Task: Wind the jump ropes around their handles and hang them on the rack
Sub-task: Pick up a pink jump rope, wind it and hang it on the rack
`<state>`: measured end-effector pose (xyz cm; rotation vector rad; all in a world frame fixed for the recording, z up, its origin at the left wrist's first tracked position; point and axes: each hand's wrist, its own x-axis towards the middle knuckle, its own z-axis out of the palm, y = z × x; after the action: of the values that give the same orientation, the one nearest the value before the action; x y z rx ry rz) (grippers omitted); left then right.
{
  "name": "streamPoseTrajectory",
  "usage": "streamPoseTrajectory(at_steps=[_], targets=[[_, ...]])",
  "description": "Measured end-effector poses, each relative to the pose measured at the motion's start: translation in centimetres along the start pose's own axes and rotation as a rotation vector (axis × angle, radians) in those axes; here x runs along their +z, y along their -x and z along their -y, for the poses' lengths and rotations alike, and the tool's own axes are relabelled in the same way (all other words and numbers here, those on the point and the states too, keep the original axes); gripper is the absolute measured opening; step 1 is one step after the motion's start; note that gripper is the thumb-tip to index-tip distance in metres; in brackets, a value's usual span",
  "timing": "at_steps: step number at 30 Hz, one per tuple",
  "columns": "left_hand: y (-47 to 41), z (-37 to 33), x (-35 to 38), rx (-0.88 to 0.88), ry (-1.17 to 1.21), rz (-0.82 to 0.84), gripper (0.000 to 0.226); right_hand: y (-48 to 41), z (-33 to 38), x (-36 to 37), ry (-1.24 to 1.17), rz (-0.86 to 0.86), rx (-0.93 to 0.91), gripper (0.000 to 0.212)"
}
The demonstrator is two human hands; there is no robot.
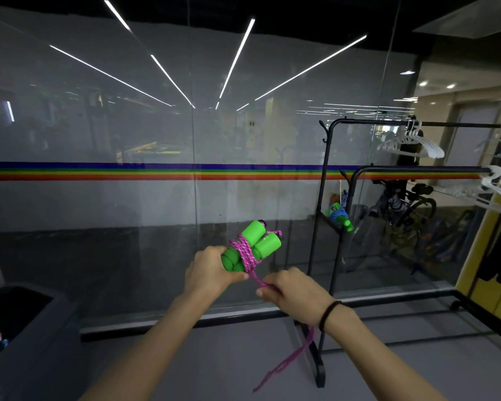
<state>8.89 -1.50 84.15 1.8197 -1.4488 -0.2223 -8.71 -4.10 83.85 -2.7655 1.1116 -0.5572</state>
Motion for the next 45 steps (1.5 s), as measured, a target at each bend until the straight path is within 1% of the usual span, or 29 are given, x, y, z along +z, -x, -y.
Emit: streamPoseTrajectory(at_steps=[3, 4, 6, 7, 9, 11, 12, 14, 15, 16, 17, 18, 19, 20, 21, 22, 24, 25, 26, 27, 29, 30, 32, 34, 36, 37, 39, 42, 45], targets=[[0.4, -0.3, 0.2, 0.102, -0.31, 0.08, 0.042, 0.0, 0.8, -1.6, 0.079, -0.002, -0.096, 0.027], [0.6, -0.4, 0.4, 0.163, -0.405, 0.135, 0.042, -0.3, 0.8, -1.9, 0.099, -0.004, -0.128, 0.027], [1.1, -0.5, 0.7, 0.29, -0.513, 0.294, 0.039, -1.0, 0.5, -2.7, 0.108, 0.005, -0.17, 0.028], [1.3, -0.6, 0.7, 0.348, -0.54, 0.373, 0.038, -1.4, 0.1, -3.0, 0.058, 0.029, -0.171, 0.028], [1.7, -0.8, 0.5, 0.44, -0.55, 0.484, 0.036, -1.9, -0.6, -3.6, -0.162, 0.104, -0.17, 0.025], [2.0, -0.7, 0.2, 0.504, -0.471, 0.529, 0.033, -2.5, -1.2, -3.3, -0.385, 0.162, -0.154, 0.015], [2.1, -0.6, 0.1, 0.519, -0.392, 0.538, 0.032, -2.8, -1.7, -2.9, -0.508, 0.19, -0.13, 0.012], [2.0, -0.3, 0.3, 0.508, -0.116, 0.525, 0.034, -2.6, -2.3, -2.5, -0.776, 0.214, -0.042, 0.01], [1.9, -0.1, 0.4, 0.482, 0.044, 0.512, 0.036, -2.2, -2.5, -2.5, -0.914, 0.183, -0.02, 0.014], [1.8, 0.0, 0.5, 0.449, 0.172, 0.495, 0.039, -1.9, -2.9, -2.2, -1.024, 0.133, 0.055, 0.021], [1.7, 0.1, 0.7, 0.411, 0.26, 0.471, 0.042, -1.6, -3.2, -1.9, -1.17, 0.047, 0.183, 0.032], [1.8, 0.0, 0.8, 0.371, 0.314, 0.442, 0.045, -1.4, -3.5, -1.4, -1.236, -0.052, 0.313, 0.045], [1.9, -0.1, 0.9, 0.341, 0.36, 0.412, 0.046, -1.1, -3.7, -0.8, -1.212, -0.08, 0.35, 0.057], [2.0, -0.2, 1.0, 0.307, 0.399, 0.368, 0.045, -1.0, -4.3, 0.0, -1.102, -0.033, 0.305, 0.054], [2.0, -0.4, 1.0, 0.268, 0.439, 0.311, 0.041, -1.2, -4.7, 0.2, -1.046, -0.029, 0.24, 0.037], [1.9, -0.5, 0.9, 0.205, 0.501, 0.26, 0.035, -1.6, -4.6, 0.5, -0.943, -0.019, 0.199, 0.03], [1.4, -0.4, 0.5, 0.069, 0.645, 0.197, 0.023, -1.7, -4.4, 0.5, -0.886, 0.055, 0.198, 0.033], [1.2, -0.3, 0.2, 0.025, 0.676, 0.184, 0.021, -1.3, -4.4, 0.5, -0.897, 0.082, 0.183, 0.034], [1.0, -0.1, -0.1, 0.028, 0.615, 0.152, 0.022, -0.9, -4.6, 0.6, -0.856, 0.1, 0.163, 0.034], [0.7, 0.3, -0.3, 0.062, 0.438, 0.102, 0.028, -0.5, -4.7, 0.6, -0.81, 0.11, 0.134, 0.034], [0.6, 0.9, -0.3, 0.092, 0.032, -0.003, 0.047, -0.1, -4.6, 0.6, -0.596, 0.133, 0.091, 0.033], [0.7, 1.0, -0.2, 0.074, -0.067, -0.026, 0.054, 0.0, -4.2, 0.5, -0.472, 0.145, 0.061, 0.032], [0.9, 0.9, 0.3, 0.046, -0.128, -0.031, 0.06, 0.1, -3.4, -0.1, -0.305, 0.174, -0.018, 0.031], [0.8, 0.8, 0.8, 0.076, -0.236, -0.009, 0.062, 0.2, -2.6, -0.8, -0.141, 0.222, -0.1, 0.029], [0.5, 1.3, 0.9, 0.126, -0.419, 0.064, 0.065, 0.2, -2.0, -1.9, -0.026, 0.249, -0.166, 0.028], [0.5, 1.6, 0.8, 0.162, -0.509, 0.135, 0.066, 0.1, -1.8, -2.6, -0.002, 0.245, -0.184, 0.027], [0.5, 2.1, 0.6, 0.241, -0.587, 0.309, 0.069, -0.2, -1.9, -4.0, 0.029, 0.228, -0.199, 0.022], [1.3, 2.0, 0.4, 0.405, -0.592, 0.49, 0.067, -1.1, -2.6, -5.4, -0.055, 0.216, -0.188, 0.019], [1.9, 1.7, 0.5, 0.53, -0.486, 0.55, 0.061, -2.2, -3.7, -5.6, -0.311, 0.159, -0.138, 0.007]])
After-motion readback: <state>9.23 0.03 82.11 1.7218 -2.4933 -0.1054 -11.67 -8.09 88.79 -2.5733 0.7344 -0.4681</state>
